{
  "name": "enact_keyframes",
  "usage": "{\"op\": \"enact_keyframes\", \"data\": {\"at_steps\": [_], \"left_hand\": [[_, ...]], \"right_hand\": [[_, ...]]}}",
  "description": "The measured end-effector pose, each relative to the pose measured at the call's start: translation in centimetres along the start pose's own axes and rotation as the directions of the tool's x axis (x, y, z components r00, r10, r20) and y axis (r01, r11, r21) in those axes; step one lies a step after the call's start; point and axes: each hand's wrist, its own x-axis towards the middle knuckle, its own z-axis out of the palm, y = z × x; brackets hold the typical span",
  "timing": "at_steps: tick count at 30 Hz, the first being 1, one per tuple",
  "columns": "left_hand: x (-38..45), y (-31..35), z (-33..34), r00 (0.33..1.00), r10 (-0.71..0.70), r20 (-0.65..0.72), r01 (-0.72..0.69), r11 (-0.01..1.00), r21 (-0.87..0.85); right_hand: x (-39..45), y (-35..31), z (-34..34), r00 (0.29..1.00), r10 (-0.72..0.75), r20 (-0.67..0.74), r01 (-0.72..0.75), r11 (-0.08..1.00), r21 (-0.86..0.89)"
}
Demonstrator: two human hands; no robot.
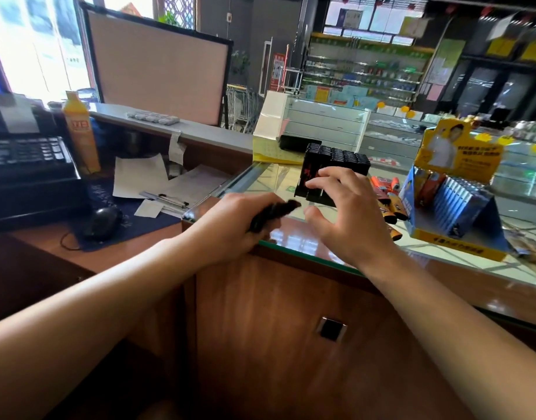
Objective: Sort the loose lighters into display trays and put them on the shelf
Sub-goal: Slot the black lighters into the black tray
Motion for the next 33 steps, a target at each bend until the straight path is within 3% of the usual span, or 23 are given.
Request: {"op": "enact_keyframes", "data": {"at_steps": [3,5,9,15,24,28,33], "left_hand": [[1.4,0.4,-0.4,0.973,-0.232,-0.015,0.217,0.928,-0.305],[2.3,0.9,-0.7,0.957,-0.289,0.015,0.262,0.844,-0.469],[3.6,1.7,-0.8,0.946,-0.319,0.049,0.283,0.746,-0.603],[5.3,1.6,0.6,0.932,-0.362,0.027,0.294,0.707,-0.643],[8.0,0.9,2.1,0.889,-0.452,-0.079,0.290,0.686,-0.667],[9.3,-0.4,1.8,0.899,-0.437,-0.029,0.323,0.705,-0.631],[11.1,-1.9,1.2,0.825,-0.562,0.052,0.417,0.545,-0.728]], "right_hand": [[0.7,-0.9,-0.6,1.000,0.024,-0.017,-0.019,0.972,0.236],[1.2,-1.5,-0.9,0.998,0.052,-0.022,-0.040,0.929,0.369],[2.5,-1.8,-0.9,0.997,0.076,-0.025,-0.055,0.877,0.476],[4.7,-1.3,-0.7,0.968,0.222,-0.117,-0.102,0.775,0.624],[6.5,0.2,0.6,0.856,0.448,-0.257,-0.117,0.654,0.747],[7.4,1.6,0.1,0.889,0.395,-0.230,-0.130,0.701,0.702],[8.6,3.9,-0.4,0.909,0.329,-0.254,-0.132,0.808,0.575]]}}
